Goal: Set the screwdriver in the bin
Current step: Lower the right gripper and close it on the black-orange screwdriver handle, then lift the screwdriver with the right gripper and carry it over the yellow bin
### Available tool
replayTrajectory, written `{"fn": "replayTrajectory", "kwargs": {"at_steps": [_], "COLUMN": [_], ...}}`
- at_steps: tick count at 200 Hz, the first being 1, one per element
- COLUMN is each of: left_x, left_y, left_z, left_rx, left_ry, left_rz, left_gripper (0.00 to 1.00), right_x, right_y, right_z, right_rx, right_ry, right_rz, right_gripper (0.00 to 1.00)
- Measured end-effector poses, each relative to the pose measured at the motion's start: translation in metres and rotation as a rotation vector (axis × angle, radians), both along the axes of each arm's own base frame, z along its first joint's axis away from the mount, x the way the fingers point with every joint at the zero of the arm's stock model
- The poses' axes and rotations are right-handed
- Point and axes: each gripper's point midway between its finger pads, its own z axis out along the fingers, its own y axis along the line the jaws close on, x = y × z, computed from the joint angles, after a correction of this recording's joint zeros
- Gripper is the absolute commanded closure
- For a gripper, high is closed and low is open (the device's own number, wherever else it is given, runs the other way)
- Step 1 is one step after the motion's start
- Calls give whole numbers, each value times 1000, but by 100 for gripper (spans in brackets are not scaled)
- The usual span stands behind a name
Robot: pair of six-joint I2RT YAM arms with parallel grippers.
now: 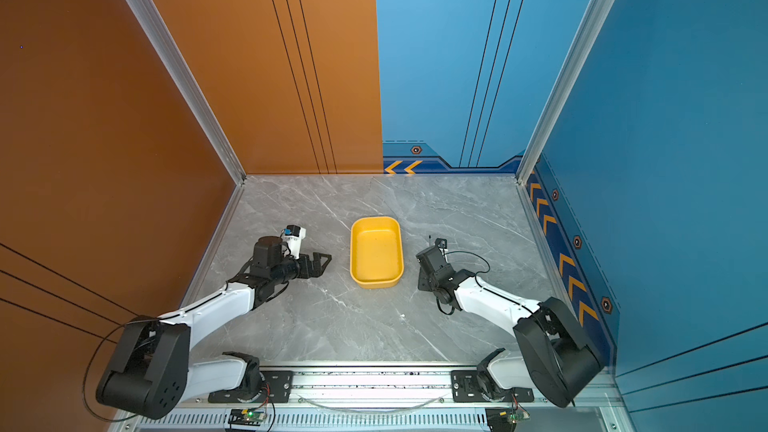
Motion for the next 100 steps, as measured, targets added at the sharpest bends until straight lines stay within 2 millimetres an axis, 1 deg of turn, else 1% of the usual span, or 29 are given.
{"fn": "replayTrajectory", "kwargs": {"at_steps": [19, 21, 24, 25, 29, 33, 36, 40, 41, 49, 54, 63, 70, 72, 81, 93, 100], "left_x": [0, -1, -1, -1, -1, -1, -1, -1, -1, -1, -1, 0, 1, 1, 1, 1, 1], "left_y": [0, -1, -1, -1, -1, -1, -1, -1, -1, -2, -2, -3, -4, -4, -4, -5, -5], "left_z": [0, 0, 0, 0, 0, 0, 0, 0, 0, 1, 2, 4, 5, 5, 7, 7, 7], "left_rx": [-1, -2, -3, -3, -3, -4, -5, -5, -5, -7, -9, -12, -14, -15, -17, -18, -19], "left_ry": [1, 2, 2, 2, 2, 3, 3, 3, 4, 6, 5, 1, -2, -3, -6, -6, -5], "left_rz": [-2, -3, -3, -3, -4, -6, -6, -7, -7, -10, -12, -15, -16, -17, -19, -21, -21], "left_gripper": [2, 2, 2, 2, 2, 2, 2, 2, 2, 2, 2, 2, 2, 2, 2, 2, 2], "right_x": [10, 12, 13, 14, 15, 18, 20, 22, 22, 26, 26, 27, 27, 28, 30, 33, 34], "right_y": [9, 12, 13, 14, 17, 22, 24, 30, 30, 43, 49, 67, 79, 85, 105, 128, 140], "right_z": [42, 51, 55, 60, 67, 80, 85, 98, 98, 120, 127, 144, 151, 155, 161, 161, 156], "right_rx": [42, 51, 54, 59, 66, 79, 85, 96, 96, 116, 119, 130, 128, 127, 121, 93, 72], "right_ry": [-70, -86, -92, -101, -114, -139, -149, -172, -172, -213, -226, -255, -266, -274, -285, -291, -286], "right_rz": [9, 12, 12, 14, 16, 23, 25, 32, 32, 47, 55, 79, 97, 102, 123, 136, 142], "right_gripper": [100, 100, 100, 100, 100, 100, 100, 100, 100, 100, 100, 100, 100, 100, 100, 100, 100]}}
